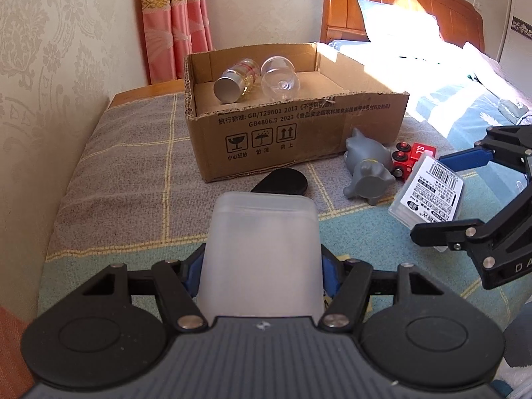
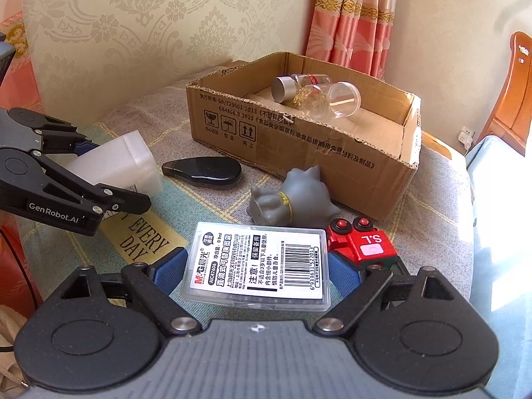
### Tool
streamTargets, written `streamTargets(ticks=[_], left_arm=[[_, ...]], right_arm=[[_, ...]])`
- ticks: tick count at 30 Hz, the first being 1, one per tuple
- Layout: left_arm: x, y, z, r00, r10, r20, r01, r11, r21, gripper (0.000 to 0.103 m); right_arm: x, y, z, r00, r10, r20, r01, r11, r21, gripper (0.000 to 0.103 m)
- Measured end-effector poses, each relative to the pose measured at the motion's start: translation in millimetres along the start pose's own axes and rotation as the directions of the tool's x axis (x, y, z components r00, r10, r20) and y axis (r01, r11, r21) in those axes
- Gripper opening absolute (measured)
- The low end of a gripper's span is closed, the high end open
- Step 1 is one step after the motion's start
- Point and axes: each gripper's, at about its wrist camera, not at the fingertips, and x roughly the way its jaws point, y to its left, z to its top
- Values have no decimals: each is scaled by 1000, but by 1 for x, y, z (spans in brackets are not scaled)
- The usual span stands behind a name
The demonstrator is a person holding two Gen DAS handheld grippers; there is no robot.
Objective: Organize rigid objects
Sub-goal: 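Lower the white container into the box with the left tool while the right tool drops the card pack in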
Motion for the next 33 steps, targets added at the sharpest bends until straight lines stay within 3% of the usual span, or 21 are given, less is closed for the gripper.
streamTargets(ticks=[9,18,22,33], left_arm=[[-10,-1,16,999,5,48,-6,1000,10,65],[-15,0,29,996,17,83,-17,1000,5,65],[-17,-2,35,996,13,92,-14,1000,6,65],[-15,-6,51,995,24,101,-26,999,24,65]], right_arm=[[-18,-34,51,987,-65,145,63,998,13,93],[19,-74,96,975,-131,180,124,991,48,93],[42,-86,95,976,-169,139,157,983,95,103],[15,-70,53,985,-153,75,134,968,214,103]])
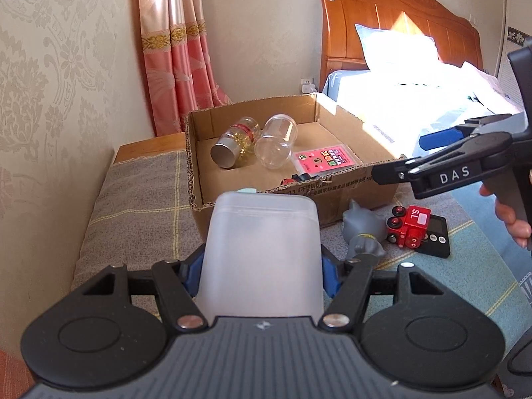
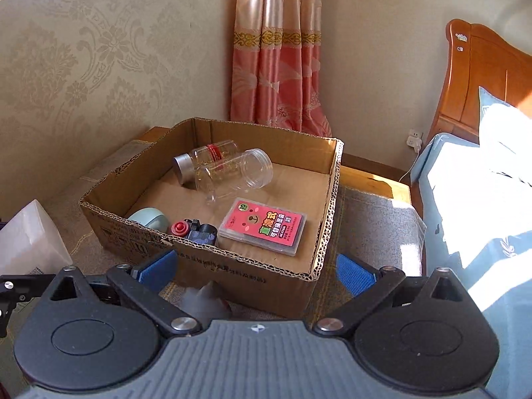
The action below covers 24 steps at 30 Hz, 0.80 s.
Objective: Organize rigid objects
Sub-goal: 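Lower the white container into the box with the left tool while the right tool drops the card pack in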
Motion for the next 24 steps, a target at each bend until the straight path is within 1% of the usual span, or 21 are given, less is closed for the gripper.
streamTargets(ticks=[3,7,11,15,19,21,24], left_arm=[[1,0,9,1000,7,1,-7,1000,9,65],[6,-4,27,1000,7,16,-8,999,34,65],[22,-13,51,1000,4,24,-6,998,66,65],[42,-28,76,999,-26,19,24,995,99,65],[63,-47,98,997,-75,12,72,988,133,65],[77,-53,109,995,-96,-1,95,986,139,65],[100,-59,126,994,-106,-20,107,985,132,65]], right_arm=[[-12,2,-7,1000,-20,1,20,999,37,103],[-26,6,-15,999,-41,15,40,998,56,103],[-34,9,-24,999,-42,21,40,997,71,103],[-41,6,-31,999,-47,26,45,996,75,103],[-45,-2,-34,998,-52,35,49,995,81,103],[-47,-7,-35,998,-53,41,49,995,91,103],[-46,-17,-38,998,-47,47,42,993,111,103]])
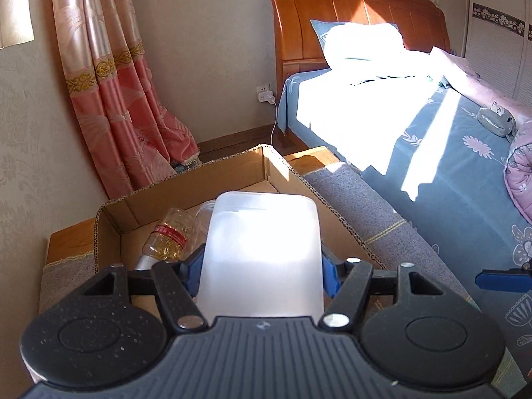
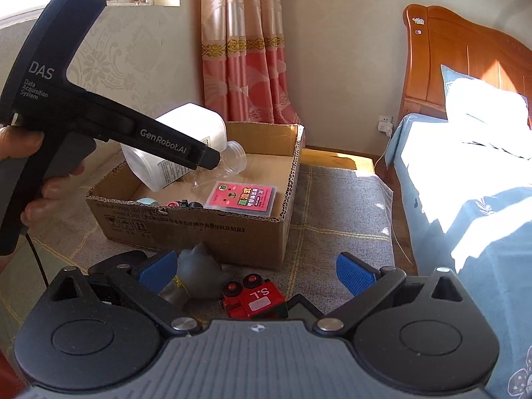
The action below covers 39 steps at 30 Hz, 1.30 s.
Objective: Organize rigid objects
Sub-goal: 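Lower the white container into the box with the left tool while the right tool drops the card pack in, then move the left tool to the black oval comb while the right tool approaches the red robot toy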
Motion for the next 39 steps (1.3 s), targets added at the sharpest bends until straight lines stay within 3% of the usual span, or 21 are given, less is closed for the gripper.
streamTargets(ticks=[8,9,11,12,16,24,39], left_arm=[[62,3,39,999,-21,-27,19,998,-66,66],[66,5,42,1000,-21,-16,20,996,-88,69],[71,9,46,1000,-7,9,8,992,-130,92],[70,11,48,1000,14,22,-10,990,-142,93],[57,15,48,1000,0,29,4,990,-138,95],[8,10,30,998,55,35,-52,995,-81,99],[-75,2,-60,982,183,53,-177,979,-103,102]], right_arm=[[11,-23,-2,1000,2,-19,-1,999,39,103],[12,-25,-3,1000,3,-20,-2,999,43,103],[13,-28,-4,1000,1,-21,0,999,49,103],[13,-28,-4,1000,-1,-22,2,999,50,103],[11,-29,-6,1000,3,-20,-2,999,49,103],[-3,-20,-9,1000,12,-15,-11,999,39,103],[-24,4,-40,999,28,-36,-27,999,47,103]])
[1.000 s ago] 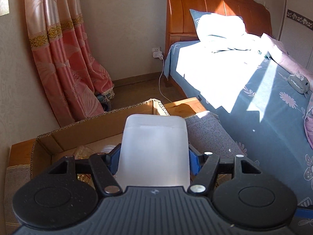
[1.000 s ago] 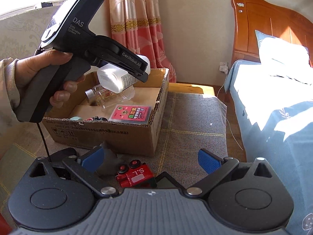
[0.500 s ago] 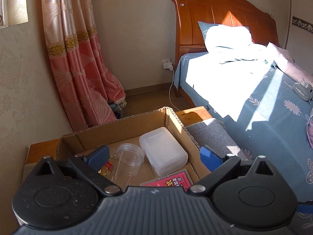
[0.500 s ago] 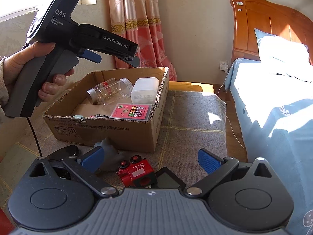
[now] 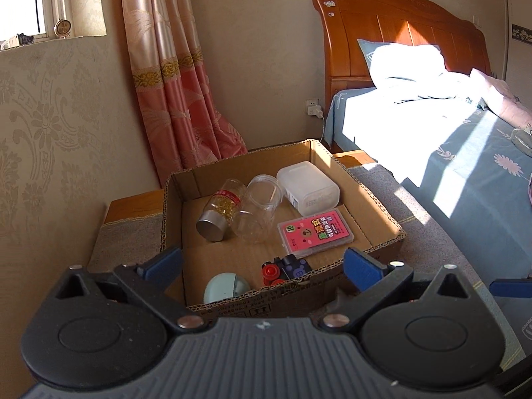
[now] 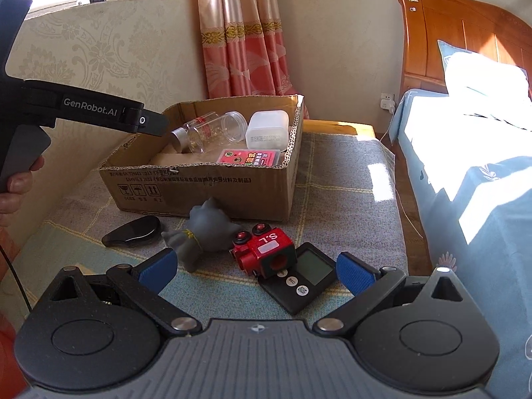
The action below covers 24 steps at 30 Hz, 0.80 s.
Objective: Organize rigid objects
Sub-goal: 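Move the left tool to the black oval comb while the right tool approaches the red robot toy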
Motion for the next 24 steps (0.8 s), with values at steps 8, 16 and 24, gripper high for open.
streamTargets(ticks=[8,16,24], left_arm=[[10,5,-51,995,77,-61,-81,995,-60,102],[42,12,-82,985,86,-150,-104,988,-115,103],[72,13,-88,978,99,-185,-127,980,-151,102]], right_arm=[[-5,-3,-23,1000,1,-11,-1,1000,-9,103],[12,-7,-44,996,-31,-79,27,998,-56,103],[28,-9,-44,995,-22,-101,15,997,-74,103]])
